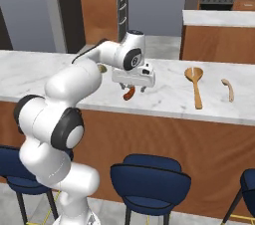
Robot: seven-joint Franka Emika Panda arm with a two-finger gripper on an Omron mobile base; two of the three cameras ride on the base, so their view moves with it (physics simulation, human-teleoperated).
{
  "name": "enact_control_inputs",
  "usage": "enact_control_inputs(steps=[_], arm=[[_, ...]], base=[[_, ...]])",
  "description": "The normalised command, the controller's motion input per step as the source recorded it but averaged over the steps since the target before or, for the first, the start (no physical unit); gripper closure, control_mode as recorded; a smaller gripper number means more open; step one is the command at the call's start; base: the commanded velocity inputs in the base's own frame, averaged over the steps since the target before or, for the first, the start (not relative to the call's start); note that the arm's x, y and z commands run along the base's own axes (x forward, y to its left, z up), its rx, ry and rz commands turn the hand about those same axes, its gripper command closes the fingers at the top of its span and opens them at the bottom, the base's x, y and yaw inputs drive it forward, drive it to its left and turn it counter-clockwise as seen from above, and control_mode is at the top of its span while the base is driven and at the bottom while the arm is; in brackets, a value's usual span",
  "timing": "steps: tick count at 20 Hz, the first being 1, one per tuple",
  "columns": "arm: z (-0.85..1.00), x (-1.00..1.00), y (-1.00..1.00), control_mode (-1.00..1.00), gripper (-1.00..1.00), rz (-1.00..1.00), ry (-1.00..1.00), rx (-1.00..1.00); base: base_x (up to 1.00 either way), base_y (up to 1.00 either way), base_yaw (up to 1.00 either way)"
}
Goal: Pick up the metallic utensils from the counter and place them in the open drawer. Make sure not to pick up any wooden utensils.
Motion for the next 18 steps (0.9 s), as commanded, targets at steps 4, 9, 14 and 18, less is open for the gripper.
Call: enact_control_inputs(steps=[4, 9, 14, 18], arm=[[0.00, 0.00, 0.58, -1.00, -1.00, -0.02, 0.00, 0.00], [-0.10, 0.00, -0.07, -1.00, -1.00, 0.00, 0.03, 0.00], [-0.13, 0.03, -0.22, -1.00, -1.00, -0.04, 0.02, 0.00], [0.00, 0.03, 0.00, -1.00, -1.00, 0.00, 0.02, 0.00]], base=[[0.00, 0.00, 0.00], [0.00, 0.00, 0.00], [0.00, 0.00, 0.00], [0.00, 0.00, 0.00]])
